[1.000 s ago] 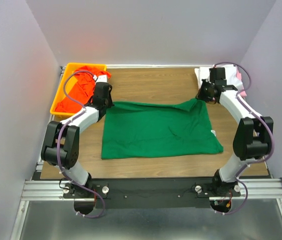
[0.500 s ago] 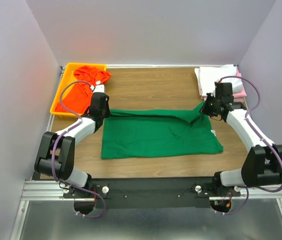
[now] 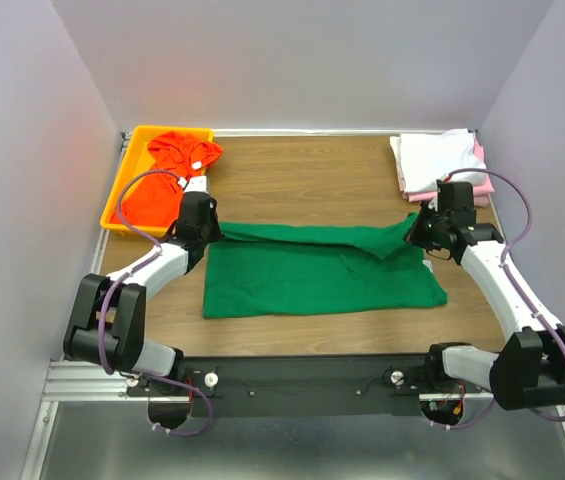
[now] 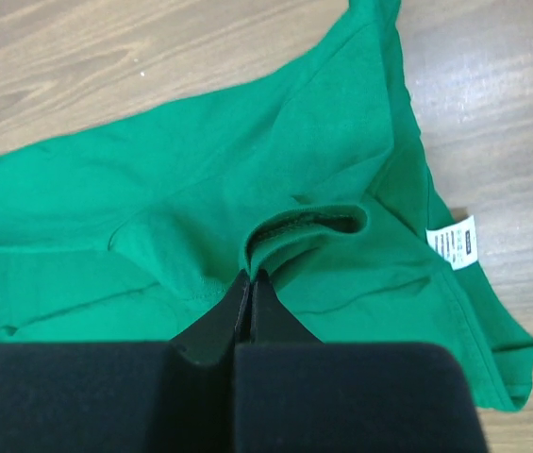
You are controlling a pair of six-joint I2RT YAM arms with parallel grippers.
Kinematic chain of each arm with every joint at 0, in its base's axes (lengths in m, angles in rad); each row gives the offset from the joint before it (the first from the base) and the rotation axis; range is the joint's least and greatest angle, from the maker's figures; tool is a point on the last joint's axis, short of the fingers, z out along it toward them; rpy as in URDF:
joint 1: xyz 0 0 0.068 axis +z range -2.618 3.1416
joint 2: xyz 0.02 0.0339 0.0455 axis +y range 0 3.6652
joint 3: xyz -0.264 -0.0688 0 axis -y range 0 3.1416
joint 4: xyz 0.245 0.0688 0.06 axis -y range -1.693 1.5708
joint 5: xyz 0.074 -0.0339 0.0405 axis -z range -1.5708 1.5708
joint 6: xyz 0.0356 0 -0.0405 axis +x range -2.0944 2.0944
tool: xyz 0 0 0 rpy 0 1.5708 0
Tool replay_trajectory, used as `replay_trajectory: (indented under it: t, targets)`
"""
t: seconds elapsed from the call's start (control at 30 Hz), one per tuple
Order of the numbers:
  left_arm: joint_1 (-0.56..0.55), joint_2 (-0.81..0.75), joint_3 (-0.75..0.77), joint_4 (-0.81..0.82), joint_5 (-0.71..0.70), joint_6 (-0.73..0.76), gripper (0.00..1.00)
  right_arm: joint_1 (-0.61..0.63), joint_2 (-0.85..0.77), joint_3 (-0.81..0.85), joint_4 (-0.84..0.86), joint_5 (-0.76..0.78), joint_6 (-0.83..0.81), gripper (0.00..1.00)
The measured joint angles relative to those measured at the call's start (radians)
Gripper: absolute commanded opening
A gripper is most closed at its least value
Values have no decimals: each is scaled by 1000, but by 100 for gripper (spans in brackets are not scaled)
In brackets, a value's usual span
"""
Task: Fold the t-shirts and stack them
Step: Fold the tshirt
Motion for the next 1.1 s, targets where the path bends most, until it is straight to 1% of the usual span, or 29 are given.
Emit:
replay_trajectory:
  t: [0.2, 0.27, 0.3, 0.33, 0.37, 0.4, 0.43, 0.5, 0.63, 0.73, 0.8, 0.9, 0.97, 1.0, 1.1]
  targets:
    - [0, -53, -38, -9, 1, -31, 1, 0, -41, -39, -29, -1, 10, 0]
    - [0, -74, -50, -17, 2, -42, 16, 0, -58, -49, -35, -1, 13, 1]
    - [0, -88, -60, -20, 3, -53, 24, 1, -72, -58, -37, -1, 14, 15]
    - [0, -103, -70, -25, 5, -63, 36, 1, -80, -62, -41, -2, 14, 23]
    - [0, -129, -84, -35, 5, -71, 42, 1, -95, -71, -50, -4, 16, 32]
    - [-2, -154, -96, -42, 6, -82, 52, 1, -105, -76, -55, -6, 13, 46]
    - [-7, -190, -114, -49, 4, -90, 68, 1, -116, -82, -61, -8, 14, 48]
    - [-13, -249, -137, -67, -2, -116, 69, 2, -139, -91, -82, -9, 16, 51]
    - [-36, -380, -142, -92, -9, -132, 69, 3, -189, -92, -99, -7, 16, 51]
    - [-45, -431, -129, -92, -9, -131, 69, 10, -194, -88, -94, -12, 12, 49]
    - [-46, -422, -114, -85, -8, -129, 69, 23, -183, -88, -82, -25, 11, 47]
    - [-46, -375, -107, -80, -7, -122, 69, 87, -136, -89, -43, -30, 14, 47]
    - [-46, -339, -107, -80, 0, -117, 69, 175, -77, -90, -11, -24, 18, 46]
    - [-46, -323, -108, -79, 5, -115, 69, 234, -32, -92, 5, -18, 26, 44]
    - [-46, -307, -108, -79, 11, -107, 69, 317, 44, -99, 41, -7, 45, 39]
